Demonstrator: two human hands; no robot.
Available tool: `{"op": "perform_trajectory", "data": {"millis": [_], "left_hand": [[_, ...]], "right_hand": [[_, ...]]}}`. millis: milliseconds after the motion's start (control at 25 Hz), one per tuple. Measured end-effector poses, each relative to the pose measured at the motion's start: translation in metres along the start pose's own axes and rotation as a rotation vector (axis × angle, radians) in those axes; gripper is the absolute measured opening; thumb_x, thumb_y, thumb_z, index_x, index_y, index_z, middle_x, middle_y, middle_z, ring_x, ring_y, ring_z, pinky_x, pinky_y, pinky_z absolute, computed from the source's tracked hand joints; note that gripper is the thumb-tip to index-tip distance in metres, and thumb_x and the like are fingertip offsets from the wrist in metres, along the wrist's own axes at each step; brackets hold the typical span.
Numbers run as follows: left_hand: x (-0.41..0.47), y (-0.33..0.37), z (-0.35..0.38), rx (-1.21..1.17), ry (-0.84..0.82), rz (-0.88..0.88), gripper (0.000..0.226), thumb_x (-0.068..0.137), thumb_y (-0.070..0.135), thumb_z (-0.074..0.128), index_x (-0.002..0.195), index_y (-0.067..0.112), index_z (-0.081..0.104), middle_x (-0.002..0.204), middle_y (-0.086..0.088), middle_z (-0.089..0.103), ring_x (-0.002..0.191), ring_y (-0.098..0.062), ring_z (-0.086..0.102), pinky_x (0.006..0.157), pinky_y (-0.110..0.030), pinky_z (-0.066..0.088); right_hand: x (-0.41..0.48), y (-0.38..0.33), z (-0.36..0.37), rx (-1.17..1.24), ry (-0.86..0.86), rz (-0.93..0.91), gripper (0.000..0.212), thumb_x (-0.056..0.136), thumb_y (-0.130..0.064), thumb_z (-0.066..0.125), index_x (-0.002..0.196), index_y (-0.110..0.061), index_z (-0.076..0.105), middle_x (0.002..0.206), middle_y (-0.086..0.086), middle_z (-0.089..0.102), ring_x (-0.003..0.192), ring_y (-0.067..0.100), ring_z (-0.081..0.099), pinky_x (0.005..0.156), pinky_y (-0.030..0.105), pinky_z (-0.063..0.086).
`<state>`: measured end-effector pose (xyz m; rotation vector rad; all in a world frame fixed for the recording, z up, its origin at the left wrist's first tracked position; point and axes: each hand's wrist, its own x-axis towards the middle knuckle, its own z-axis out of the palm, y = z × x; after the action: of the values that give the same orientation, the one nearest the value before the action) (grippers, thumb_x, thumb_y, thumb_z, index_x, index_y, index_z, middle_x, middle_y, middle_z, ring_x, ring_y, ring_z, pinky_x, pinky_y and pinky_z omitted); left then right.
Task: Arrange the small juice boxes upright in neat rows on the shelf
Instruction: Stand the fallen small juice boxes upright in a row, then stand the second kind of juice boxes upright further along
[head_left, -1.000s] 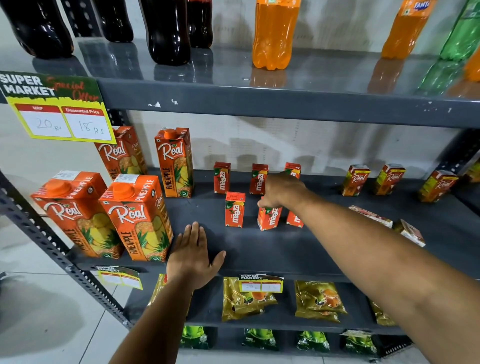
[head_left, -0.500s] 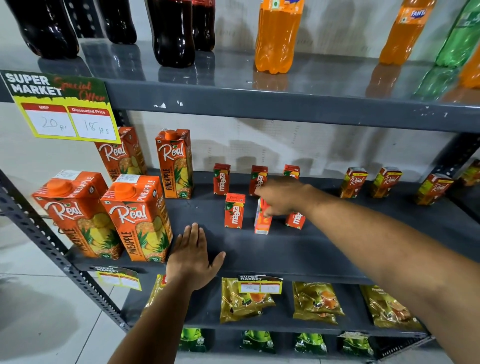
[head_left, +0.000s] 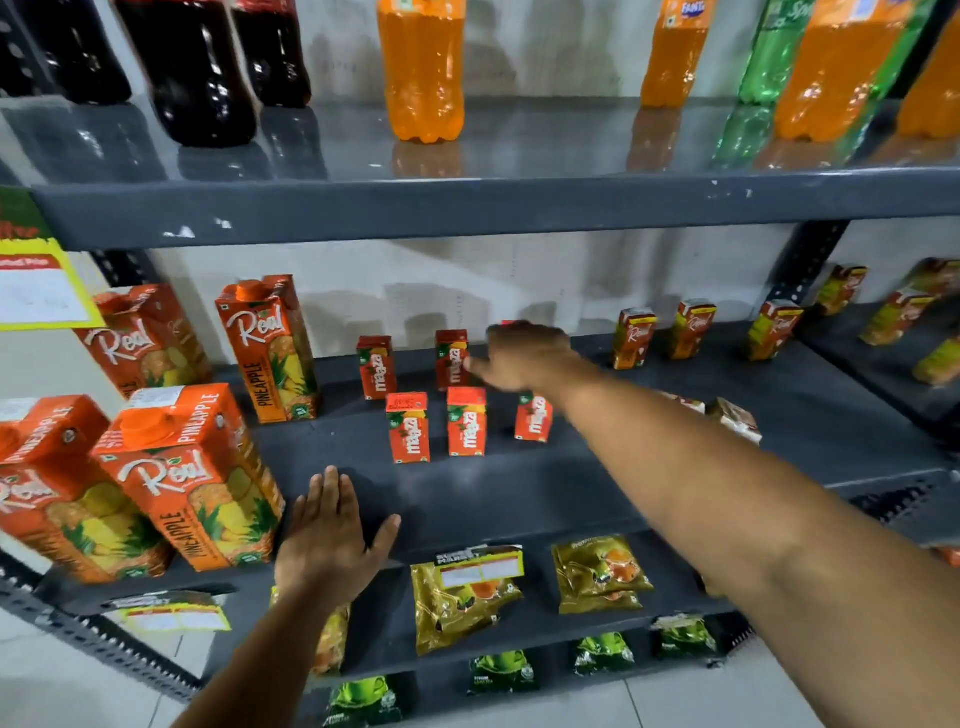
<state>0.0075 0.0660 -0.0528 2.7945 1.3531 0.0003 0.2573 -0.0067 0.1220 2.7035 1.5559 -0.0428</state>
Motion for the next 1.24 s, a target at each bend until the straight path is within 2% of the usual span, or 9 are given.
{"op": "perform_trajectory", "data": {"millis": [160,280,360,440,560,680,800,960,1240], "left_hand": [[-0.007,0.006,-0.012,-0.034,0.019,-0.020,0.081,0.092,0.060,0.020,0.148,0.002,0.017,0.159,-0.017,0.012,0.147,-0.029,0.009,0.119,-0.042,0.013],[-0.025,0.081,-0.024,-0.291,0.305,0.048,0.052,0.095,0.040,0.034,0.132,0.007,0.047,0.138,-0.021,0.050,0.130,-0.036,0.042,0.103,-0.049,0.041],[-0.032,0.173,-0.019,-0.361,0.351,0.266,0.050,0.092,0.038,0.033,0.128,0.010,0.052,0.133,-0.016,0.057,0.125,-0.034,0.051,0.098,-0.048,0.045],[-0.021,0.255,-0.011,-0.301,0.243,0.407,0.055,0.093,0.037,0.028,0.133,0.007,0.049,0.142,-0.010,0.049,0.133,-0.030,0.042,0.107,-0.046,0.036],[0.012,0.306,0.000,-0.224,0.132,0.325,0.058,0.095,0.036,0.024,0.140,0.003,0.037,0.152,-0.013,0.033,0.142,-0.030,0.027,0.115,-0.042,0.024],[0.024,0.312,0.009,-0.102,0.021,0.245,0.061,0.098,0.040,0.018,0.149,0.006,0.013,0.161,-0.010,0.007,0.147,-0.024,0.003,0.119,-0.038,0.005],[0.023,0.314,0.005,-0.053,-0.015,0.253,0.062,0.099,0.042,0.015,0.149,0.007,0.007,0.161,-0.008,0.001,0.147,-0.022,-0.003,0.119,-0.036,0.000],[0.020,0.315,0.001,-0.056,-0.049,0.240,0.062,0.099,0.042,0.015,0.149,0.008,0.005,0.161,-0.007,-0.001,0.147,-0.021,-0.005,0.118,-0.035,-0.002],[0.024,0.306,-0.005,-0.029,-0.110,0.311,0.065,0.098,0.048,0.013,0.150,0.009,0.003,0.161,-0.007,-0.005,0.147,-0.020,-0.007,0.119,-0.035,-0.001]], "right_hand": [[-0.014,0.116,-0.023,0.021,0.002,0.091,0.031,0.085,-0.030,0.056,0.108,-0.010,0.058,0.114,0.017,0.064,0.094,0.033,0.061,0.069,0.031,0.042],[-0.029,0.200,0.001,-0.020,-0.328,0.197,0.025,0.077,-0.039,0.069,0.080,-0.014,0.063,0.101,0.011,0.070,0.077,0.023,0.062,0.066,0.029,0.045],[-0.036,0.232,0.021,0.089,-0.427,0.263,0.040,0.068,-0.053,0.075,0.072,-0.016,0.061,0.094,0.006,0.070,0.074,0.019,0.063,0.064,0.029,0.047],[-0.040,0.246,0.037,0.157,-0.390,0.232,0.046,0.066,-0.057,0.076,0.072,-0.015,0.060,0.081,0.003,0.065,0.072,0.019,0.062,0.059,0.027,0.045],[-0.039,0.246,0.041,0.091,-0.278,0.132,0.043,0.068,-0.051,0.074,0.063,-0.014,0.053,0.067,0.000,0.057,0.061,0.017,0.056,0.052,0.025,0.038],[-0.029,0.247,0.028,0.008,-0.175,-0.016,0.036,0.069,-0.044,0.075,0.075,-0.014,0.056,0.068,0.000,0.054,0.063,0.019,0.055,0.050,0.025,0.037],[-0.021,0.241,0.012,-0.130,-0.115,-0.285,0.026,0.074,-0.019,0.076,0.095,-0.014,0.062,0.086,0.006,0.060,0.070,0.022,0.056,0.050,0.025,0.036],[-0.006,0.239,0.011,-0.280,-0.131,-0.587,0.040,0.084,-0.002,0.062,0.119,-0.020,0.059,0.123,0.006,0.059,0.104,0.027,0.058,0.072,0.030,0.042],[0.004,0.252,0.010,-0.272,-0.257,-0.623,0.057,0.086,-0.001,0.059,0.137,-0.026,0.047,0.149,0.002,0.044,0.133,0.026,0.043,0.106,0.042,0.041]]}}
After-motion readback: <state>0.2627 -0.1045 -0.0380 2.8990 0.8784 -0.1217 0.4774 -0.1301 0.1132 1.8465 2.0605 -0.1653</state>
